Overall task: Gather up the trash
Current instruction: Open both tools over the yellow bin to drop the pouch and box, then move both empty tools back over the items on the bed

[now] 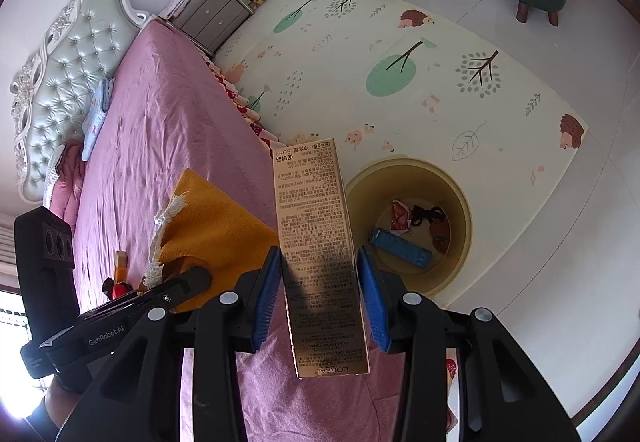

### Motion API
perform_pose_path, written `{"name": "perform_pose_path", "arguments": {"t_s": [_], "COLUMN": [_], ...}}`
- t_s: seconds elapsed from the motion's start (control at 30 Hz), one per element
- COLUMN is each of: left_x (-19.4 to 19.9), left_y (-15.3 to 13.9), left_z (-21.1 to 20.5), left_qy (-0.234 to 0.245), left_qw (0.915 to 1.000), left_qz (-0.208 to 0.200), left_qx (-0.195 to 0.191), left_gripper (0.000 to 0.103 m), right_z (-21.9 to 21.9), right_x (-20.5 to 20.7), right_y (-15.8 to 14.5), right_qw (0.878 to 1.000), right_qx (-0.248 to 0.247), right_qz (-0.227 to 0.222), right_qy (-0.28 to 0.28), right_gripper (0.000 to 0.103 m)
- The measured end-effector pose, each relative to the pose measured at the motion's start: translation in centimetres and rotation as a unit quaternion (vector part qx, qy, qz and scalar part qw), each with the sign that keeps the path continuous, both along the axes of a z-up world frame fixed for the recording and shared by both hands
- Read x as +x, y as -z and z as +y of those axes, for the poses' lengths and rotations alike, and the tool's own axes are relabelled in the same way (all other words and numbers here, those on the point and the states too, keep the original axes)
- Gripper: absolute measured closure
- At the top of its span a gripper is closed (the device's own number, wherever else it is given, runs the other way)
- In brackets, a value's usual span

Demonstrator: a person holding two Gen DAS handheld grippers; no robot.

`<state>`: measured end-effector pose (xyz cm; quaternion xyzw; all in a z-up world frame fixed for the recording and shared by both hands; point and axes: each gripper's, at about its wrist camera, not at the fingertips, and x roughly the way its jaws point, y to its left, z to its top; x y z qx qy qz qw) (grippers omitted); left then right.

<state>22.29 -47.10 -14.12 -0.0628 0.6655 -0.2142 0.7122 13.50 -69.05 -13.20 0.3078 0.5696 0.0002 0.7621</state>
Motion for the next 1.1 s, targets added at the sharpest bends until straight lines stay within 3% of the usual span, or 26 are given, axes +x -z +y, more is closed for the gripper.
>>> {"name": "perform_pose_path", "arguments": {"t_s": [0.37, 0.43, 0.47, 0.5, 0.77, 1.1], "left_x": [2.6, 2.9, 2.9, 2.9, 2.3, 0.5], "left_y": [0.9, 1.1, 1.2, 1.4, 0.7, -1.9], "left_z": [-1.9, -2.2, -2.2, -2.2, -2.2, 0.9], "left_qy": [0.0, 0.001, 0.002, 0.003, 0.022, 0.008], "left_qw": [1.0, 0.9999, 0.9999, 0.9998, 0.9996, 0.9997], "left_qz": [0.004, 0.011, 0.014, 0.017, 0.002, -0.018], "left_qx": [-0.005, -0.006, -0.003, -0.006, 0.018, 0.014], "left_gripper": [0.055, 0.046, 0.027, 0.016, 0.016, 0.015], "right_z": [-0.2, -0.4, -0.6, -0.8, -1.8, 1.9], "right_x": [1.4, 1.4, 1.3, 1.2, 0.2, 0.7], "right_y": [0.1, 0.1, 0.0, -0.1, -0.4, -2.4], "right_qw": [1.0, 1.0, 1.0, 1.0, 0.999, 1.0], "right_qx": [-0.017, -0.025, -0.027, -0.028, -0.017, -0.007], "right_qz": [0.004, 0.011, 0.01, 0.009, 0.012, -0.002], "right_qy": [-0.006, -0.003, 0.0, 0.003, 0.028, -0.006], "right_gripper": [0.064, 0.063, 0.06, 0.059, 0.059, 0.059]}}
